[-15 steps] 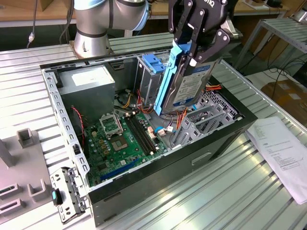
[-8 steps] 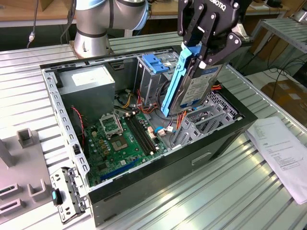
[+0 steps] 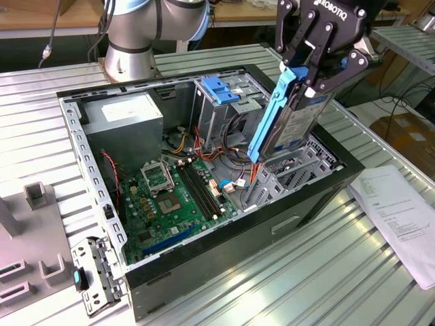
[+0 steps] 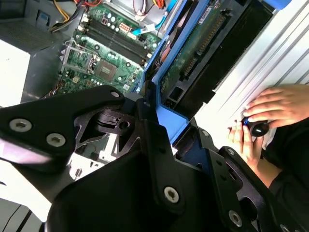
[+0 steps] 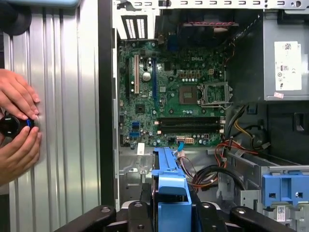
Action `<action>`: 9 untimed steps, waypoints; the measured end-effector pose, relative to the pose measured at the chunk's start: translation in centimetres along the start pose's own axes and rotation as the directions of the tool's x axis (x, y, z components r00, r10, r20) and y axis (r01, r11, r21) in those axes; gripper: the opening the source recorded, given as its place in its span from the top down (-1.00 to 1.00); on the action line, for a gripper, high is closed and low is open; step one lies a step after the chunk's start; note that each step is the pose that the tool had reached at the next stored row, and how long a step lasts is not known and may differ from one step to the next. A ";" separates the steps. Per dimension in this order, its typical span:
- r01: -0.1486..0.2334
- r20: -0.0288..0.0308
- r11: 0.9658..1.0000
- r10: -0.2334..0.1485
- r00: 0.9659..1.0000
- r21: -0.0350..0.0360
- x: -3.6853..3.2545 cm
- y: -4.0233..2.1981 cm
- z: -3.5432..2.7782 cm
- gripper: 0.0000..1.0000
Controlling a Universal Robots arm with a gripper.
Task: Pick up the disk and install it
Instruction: 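Insert the disk into the insertion slot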
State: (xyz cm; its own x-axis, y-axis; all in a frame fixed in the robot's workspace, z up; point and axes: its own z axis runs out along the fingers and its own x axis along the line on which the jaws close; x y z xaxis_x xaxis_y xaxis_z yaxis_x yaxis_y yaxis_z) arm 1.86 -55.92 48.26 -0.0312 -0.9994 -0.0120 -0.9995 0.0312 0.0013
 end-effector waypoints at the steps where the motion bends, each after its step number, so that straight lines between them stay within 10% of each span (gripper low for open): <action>1: 0.000 0.000 1.000 0.000 1.000 0.000 0.02 -0.43 0.03 0.26; 9: 0.000 0.000 1.000 0.000 1.000 0.000 0.18 -3.50 0.35 0.26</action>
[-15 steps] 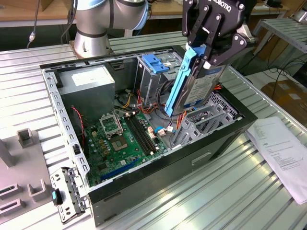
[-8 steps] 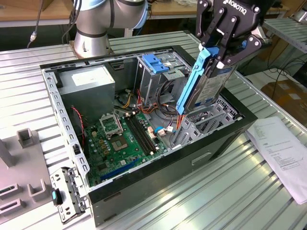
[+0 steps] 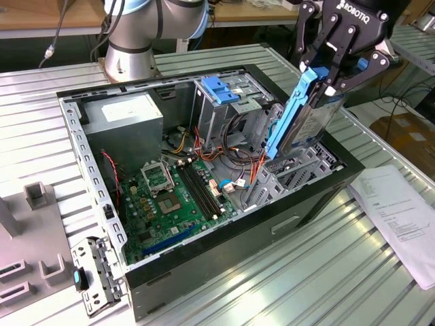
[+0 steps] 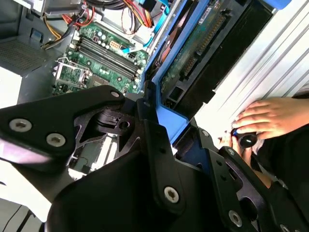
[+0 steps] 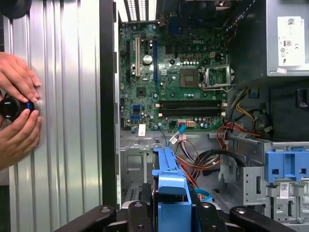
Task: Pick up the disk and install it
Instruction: 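Insert the disk into the insertion slot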
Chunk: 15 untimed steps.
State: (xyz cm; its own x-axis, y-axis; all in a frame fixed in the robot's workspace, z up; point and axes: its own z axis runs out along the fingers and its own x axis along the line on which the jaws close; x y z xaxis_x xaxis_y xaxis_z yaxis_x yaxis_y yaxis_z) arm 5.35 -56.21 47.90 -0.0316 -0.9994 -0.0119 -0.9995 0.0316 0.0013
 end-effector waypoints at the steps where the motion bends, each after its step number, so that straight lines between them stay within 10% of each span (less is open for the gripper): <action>1: 0.000 0.000 1.000 0.000 1.000 0.000 0.00 -0.11 0.19 0.26; 15: -0.021 0.000 1.000 0.021 1.000 0.000 0.09 -0.60 2.03 0.26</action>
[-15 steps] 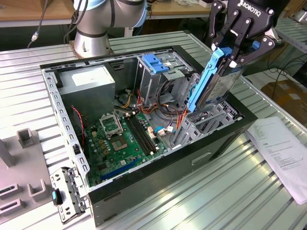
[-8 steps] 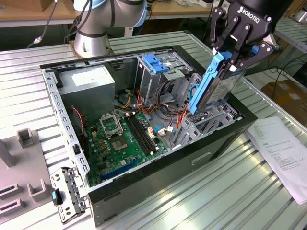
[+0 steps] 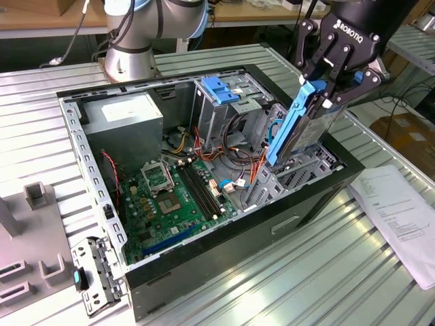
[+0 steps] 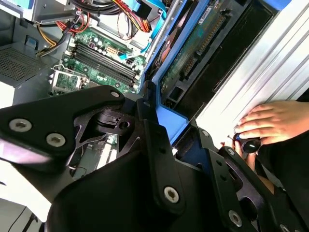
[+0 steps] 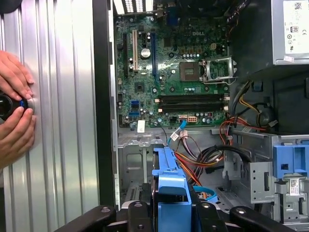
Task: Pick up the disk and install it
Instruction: 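Insert the disk into the insertion slot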
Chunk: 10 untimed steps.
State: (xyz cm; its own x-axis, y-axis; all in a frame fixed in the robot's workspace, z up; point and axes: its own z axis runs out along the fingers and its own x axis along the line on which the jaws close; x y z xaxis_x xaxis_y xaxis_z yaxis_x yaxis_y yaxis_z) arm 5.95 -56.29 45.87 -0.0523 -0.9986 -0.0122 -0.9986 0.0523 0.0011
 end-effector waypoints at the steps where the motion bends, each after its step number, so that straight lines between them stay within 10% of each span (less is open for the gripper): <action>1: 0.000 0.000 1.000 0.000 1.000 0.000 0.02 -0.02 0.15 0.26; 10: 0.000 0.000 1.000 0.000 1.000 0.000 0.33 -0.13 1.04 0.26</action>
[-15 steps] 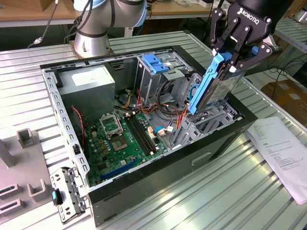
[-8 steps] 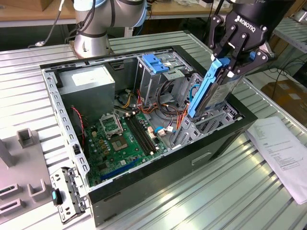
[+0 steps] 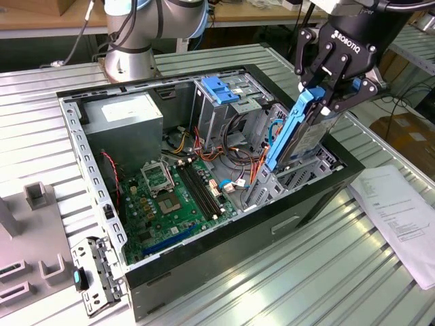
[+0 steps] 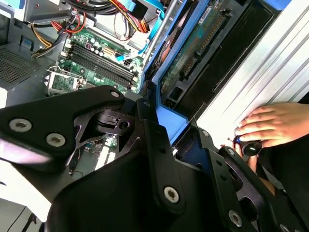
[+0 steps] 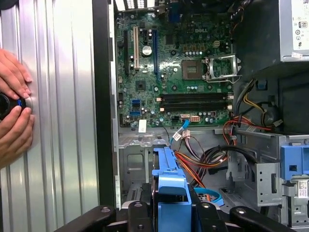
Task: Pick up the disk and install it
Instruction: 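Insert the disk into the insertion slot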
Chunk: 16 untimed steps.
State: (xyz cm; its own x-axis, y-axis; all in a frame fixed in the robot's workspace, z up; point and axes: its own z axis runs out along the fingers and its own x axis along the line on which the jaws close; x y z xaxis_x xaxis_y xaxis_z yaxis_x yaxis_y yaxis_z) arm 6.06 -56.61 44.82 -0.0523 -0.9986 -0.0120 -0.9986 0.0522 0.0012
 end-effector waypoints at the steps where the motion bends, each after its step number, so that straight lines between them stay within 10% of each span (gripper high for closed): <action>1: 0.000 0.000 1.000 0.000 1.000 0.000 0.03 -0.01 0.05 0.26; 16: 0.000 0.000 1.000 0.000 1.000 0.000 0.08 -0.06 1.44 0.26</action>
State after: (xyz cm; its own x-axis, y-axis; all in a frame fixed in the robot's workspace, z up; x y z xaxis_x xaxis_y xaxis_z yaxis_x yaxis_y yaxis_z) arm 6.11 -56.68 43.38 -0.0523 -0.9986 -0.0116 -0.9986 0.0523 0.0012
